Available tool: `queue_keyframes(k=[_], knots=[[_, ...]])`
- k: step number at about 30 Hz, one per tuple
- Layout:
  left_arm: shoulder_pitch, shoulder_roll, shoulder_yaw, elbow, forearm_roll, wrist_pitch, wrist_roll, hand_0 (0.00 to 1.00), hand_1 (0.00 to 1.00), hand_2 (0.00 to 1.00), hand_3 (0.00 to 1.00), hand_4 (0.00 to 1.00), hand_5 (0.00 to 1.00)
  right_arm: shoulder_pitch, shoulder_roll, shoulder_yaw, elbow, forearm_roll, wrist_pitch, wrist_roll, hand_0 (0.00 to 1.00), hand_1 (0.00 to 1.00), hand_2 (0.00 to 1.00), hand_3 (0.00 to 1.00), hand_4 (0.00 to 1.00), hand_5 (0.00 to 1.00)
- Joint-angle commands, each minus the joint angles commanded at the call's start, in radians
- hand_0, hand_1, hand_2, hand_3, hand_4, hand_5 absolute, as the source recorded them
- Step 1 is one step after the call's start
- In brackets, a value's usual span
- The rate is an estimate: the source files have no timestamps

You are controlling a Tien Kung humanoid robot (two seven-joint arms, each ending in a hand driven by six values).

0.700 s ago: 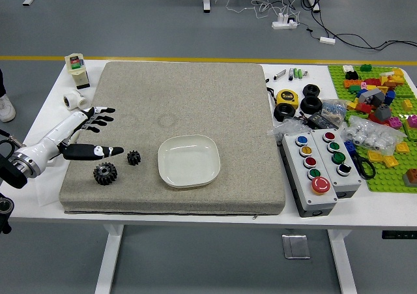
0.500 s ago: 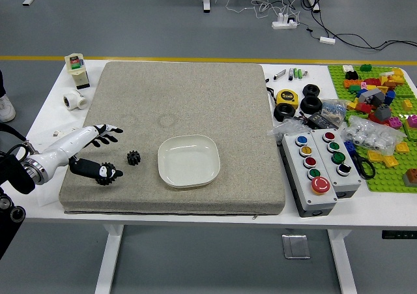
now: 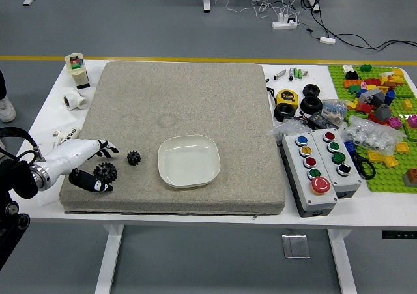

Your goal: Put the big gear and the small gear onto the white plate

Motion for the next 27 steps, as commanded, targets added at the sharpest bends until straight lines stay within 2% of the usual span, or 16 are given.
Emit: queue_keyframes(k=[2, 3, 8, 9, 20, 21, 26, 27], knots=[[-0.001, 0.001, 0.003, -0.002, 0.000, -0.003, 0.000, 0.559, 0.630, 0.629, 0.650, 0.874, 0.175, 0.000, 0.000, 0.000, 0.000, 0.000, 0.000, 0.000, 0.754, 0.796, 0.825, 0.747, 0.918, 0.786], [-0.003, 0.001, 0.003, 0.000, 0.000, -0.005, 0.001, 0.446, 0.521, 0.530, 0.559, 0.547, 0.002, 0.001, 0.000, 0.001, 0.000, 0.000, 0.000, 0.000, 0.754, 0.796, 0.824, 0.747, 0.918, 0.786], [-0.008, 0.000, 0.005, 0.016, 0.000, -0.007, -0.002, 0.446, 0.521, 0.530, 0.559, 0.547, 0.002, 0.002, -0.001, 0.000, 0.000, 0.000, 0.000, 0.000, 0.754, 0.796, 0.824, 0.747, 0.918, 0.786], [-0.008, 0.000, 0.005, 0.018, 0.000, -0.006, -0.003, 0.436, 0.508, 0.522, 0.554, 0.484, 0.002, 0.002, -0.001, 0.000, 0.000, 0.000, 0.000, 0.000, 0.754, 0.796, 0.824, 0.747, 0.918, 0.786], [-0.012, -0.004, 0.004, 0.040, 0.000, 0.006, -0.007, 0.421, 0.501, 0.519, 0.554, 0.447, 0.002, 0.003, -0.001, 0.001, 0.001, 0.001, -0.001, 0.000, 0.754, 0.795, 0.824, 0.747, 0.918, 0.786], [-0.013, -0.004, 0.005, 0.039, 0.000, 0.010, -0.007, 0.360, 0.462, 0.491, 0.540, 0.278, 0.002, 0.003, -0.001, 0.001, 0.001, 0.001, 0.000, 0.000, 0.754, 0.796, 0.825, 0.747, 0.919, 0.786], [-0.017, -0.002, 0.007, 0.030, 0.000, 0.029, -0.010, 0.360, 0.462, 0.491, 0.540, 0.278, 0.002, 0.003, -0.001, 0.001, 0.001, 0.002, -0.001, -0.001, 0.754, 0.796, 0.825, 0.747, 0.919, 0.786], [-0.019, -0.002, 0.009, 0.027, 0.000, 0.034, -0.013, 0.302, 0.406, 0.442, 0.502, 0.030, 0.002, 0.003, -0.001, 0.001, 0.001, 0.002, -0.001, -0.001, 0.754, 0.795, 0.825, 0.746, 0.918, 0.786]])
